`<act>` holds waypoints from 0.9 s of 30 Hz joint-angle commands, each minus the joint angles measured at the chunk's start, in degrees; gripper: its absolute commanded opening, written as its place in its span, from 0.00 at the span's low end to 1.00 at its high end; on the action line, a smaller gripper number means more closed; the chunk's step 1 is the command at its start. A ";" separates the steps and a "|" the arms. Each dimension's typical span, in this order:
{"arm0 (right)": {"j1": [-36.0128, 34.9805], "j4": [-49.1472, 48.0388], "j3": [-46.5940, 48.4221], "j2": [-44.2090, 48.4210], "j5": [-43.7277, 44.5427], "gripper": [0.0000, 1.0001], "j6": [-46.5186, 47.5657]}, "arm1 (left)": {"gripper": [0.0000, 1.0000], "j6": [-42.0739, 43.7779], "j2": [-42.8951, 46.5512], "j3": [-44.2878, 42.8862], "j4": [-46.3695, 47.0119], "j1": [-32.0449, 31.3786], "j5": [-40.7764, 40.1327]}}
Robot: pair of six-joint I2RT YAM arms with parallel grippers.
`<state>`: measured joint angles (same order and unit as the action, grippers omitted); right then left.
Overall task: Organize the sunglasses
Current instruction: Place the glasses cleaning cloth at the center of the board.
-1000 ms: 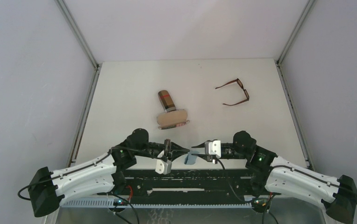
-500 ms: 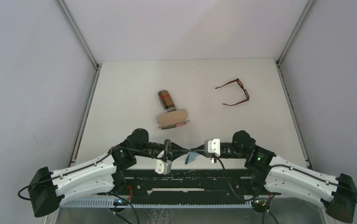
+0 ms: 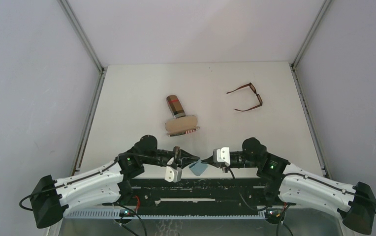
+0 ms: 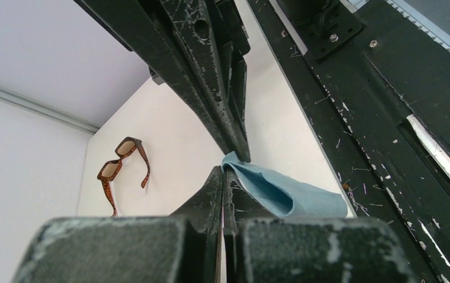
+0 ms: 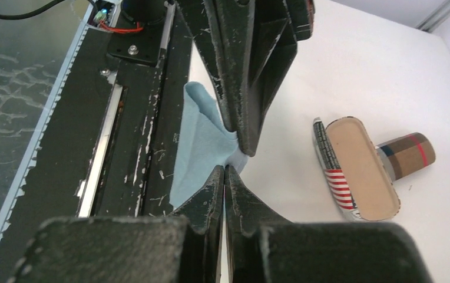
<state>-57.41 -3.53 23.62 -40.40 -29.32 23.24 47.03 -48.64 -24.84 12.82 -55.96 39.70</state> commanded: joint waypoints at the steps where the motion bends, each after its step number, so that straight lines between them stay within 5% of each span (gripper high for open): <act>1: -0.37 0.95 1.52 -0.46 -2.94 0.00 -1.24 | 0.00 -0.92 -0.10 -1.18 2.65 0.59 -0.61; 13: -0.40 -0.10 1.04 2.23 -1.51 0.00 -3.89 | 0.00 -0.47 -1.84 -1.14 2.09 0.77 -3.55; 19: 0.75 -1.92 -0.23 5.50 17.26 0.35 -16.36 | 0.00 -5.98 -6.04 -2.05 2.22 0.77 -7.53; 27: 6.23 11.31 2.86 8.67 54.69 0.36 -47.30 | 0.00 -19.01 -9.49 -6.19 0.57 0.77 -21.04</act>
<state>-54.61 -1.04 23.64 -33.08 3.20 -3.51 36.49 -58.26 -25.56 12.64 -55.46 27.00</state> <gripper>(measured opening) 0.369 0.003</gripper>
